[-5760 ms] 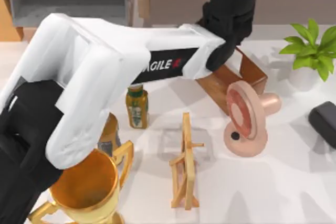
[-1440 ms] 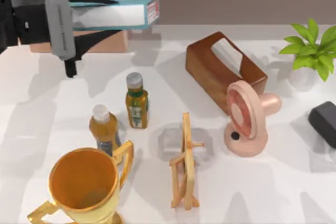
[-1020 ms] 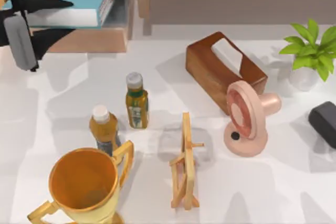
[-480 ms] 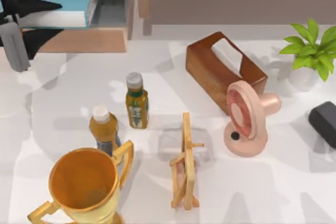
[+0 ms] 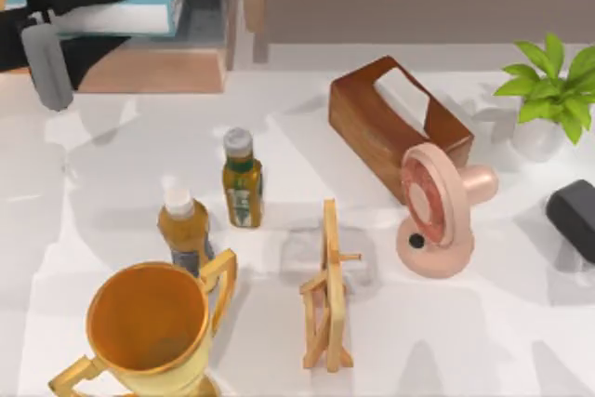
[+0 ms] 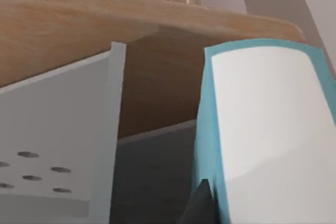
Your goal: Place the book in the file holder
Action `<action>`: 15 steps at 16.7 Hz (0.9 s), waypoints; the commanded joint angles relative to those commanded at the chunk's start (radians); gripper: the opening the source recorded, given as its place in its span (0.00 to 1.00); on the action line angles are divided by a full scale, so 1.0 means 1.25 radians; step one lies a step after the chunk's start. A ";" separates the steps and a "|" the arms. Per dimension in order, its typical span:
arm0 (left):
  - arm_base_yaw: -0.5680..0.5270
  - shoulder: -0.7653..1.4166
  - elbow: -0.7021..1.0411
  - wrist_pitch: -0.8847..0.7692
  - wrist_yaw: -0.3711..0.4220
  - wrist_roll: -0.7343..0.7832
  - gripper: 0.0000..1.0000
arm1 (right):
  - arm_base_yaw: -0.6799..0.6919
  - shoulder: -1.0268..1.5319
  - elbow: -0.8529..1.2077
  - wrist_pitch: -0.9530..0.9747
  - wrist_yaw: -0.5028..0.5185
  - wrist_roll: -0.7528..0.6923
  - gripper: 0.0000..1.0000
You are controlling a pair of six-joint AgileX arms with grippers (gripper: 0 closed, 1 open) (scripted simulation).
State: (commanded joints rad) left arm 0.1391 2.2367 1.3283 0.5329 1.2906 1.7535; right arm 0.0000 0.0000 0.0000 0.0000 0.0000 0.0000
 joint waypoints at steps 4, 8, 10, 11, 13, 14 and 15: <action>0.000 0.006 0.004 0.003 -0.004 -0.005 0.00 | 0.000 0.000 0.000 0.000 0.000 0.000 1.00; 0.000 0.006 0.004 0.003 -0.004 -0.005 0.30 | 0.000 0.000 0.000 0.000 0.000 0.000 1.00; 0.000 0.006 0.004 0.003 -0.004 -0.005 0.45 | 0.000 0.000 0.000 0.000 0.000 0.000 1.00; 0.000 0.006 0.004 0.003 -0.004 -0.005 0.53 | 0.000 0.000 0.000 0.000 0.000 0.000 1.00; 0.000 0.006 0.004 0.003 -0.004 -0.005 0.68 | 0.000 0.000 0.000 0.000 0.000 0.000 1.00; 0.000 0.006 0.004 0.003 -0.004 -0.005 0.75 | 0.000 0.000 0.000 0.000 0.000 0.000 1.00; 0.000 0.006 0.004 0.003 -0.004 -0.005 0.83 | 0.000 0.000 0.000 0.000 0.000 0.000 1.00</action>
State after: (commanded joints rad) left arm 0.1389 2.2436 1.3332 0.5367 1.2860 1.7474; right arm 0.0000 0.0000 0.0000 0.0000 0.0000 0.0000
